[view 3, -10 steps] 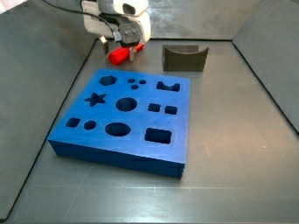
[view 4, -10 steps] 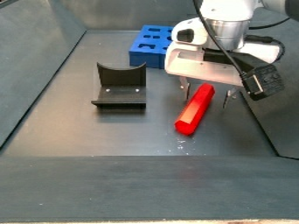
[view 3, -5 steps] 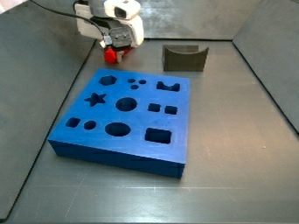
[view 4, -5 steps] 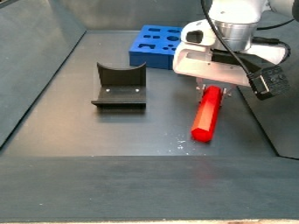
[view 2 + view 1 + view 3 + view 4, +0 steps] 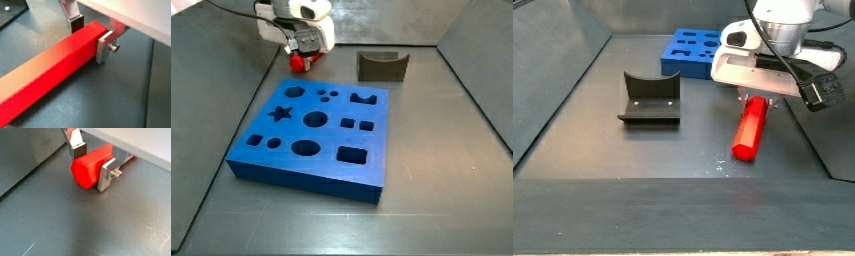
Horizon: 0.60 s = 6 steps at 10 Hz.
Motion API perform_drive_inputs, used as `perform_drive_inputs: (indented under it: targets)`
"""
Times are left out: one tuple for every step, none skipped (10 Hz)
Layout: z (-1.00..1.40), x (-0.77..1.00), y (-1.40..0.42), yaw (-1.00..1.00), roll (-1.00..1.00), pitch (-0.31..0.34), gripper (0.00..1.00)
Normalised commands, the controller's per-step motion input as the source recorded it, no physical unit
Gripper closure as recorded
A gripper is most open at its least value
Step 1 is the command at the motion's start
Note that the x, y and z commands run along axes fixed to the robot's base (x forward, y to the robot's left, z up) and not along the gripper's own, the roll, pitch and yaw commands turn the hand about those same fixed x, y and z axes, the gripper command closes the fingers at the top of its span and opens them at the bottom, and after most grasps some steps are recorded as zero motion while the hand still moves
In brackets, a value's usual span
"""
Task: Pick up the hexagon object. Move up. Place the hexagon object on the fixture. Regrasp the hexagon object. Move to above the board. Insert the hexagon object.
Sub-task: Pick up the hexagon object.
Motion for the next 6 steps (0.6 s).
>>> perform_drive_inputs:
  targets:
    - [0.00,0.00,0.00,0.00,0.00,0.000,1.00]
    - [0.00,0.00,0.00,0.00,0.00,0.000,1.00]
    - [0.00,0.00,0.00,0.00,0.00,0.000,1.00]
    - [0.00,0.00,0.00,0.00,0.00,0.000,1.00]
    - [0.00,0.00,0.00,0.00,0.00,0.000,1.00]
    - [0.00,0.00,0.00,0.00,0.00,0.000,1.00]
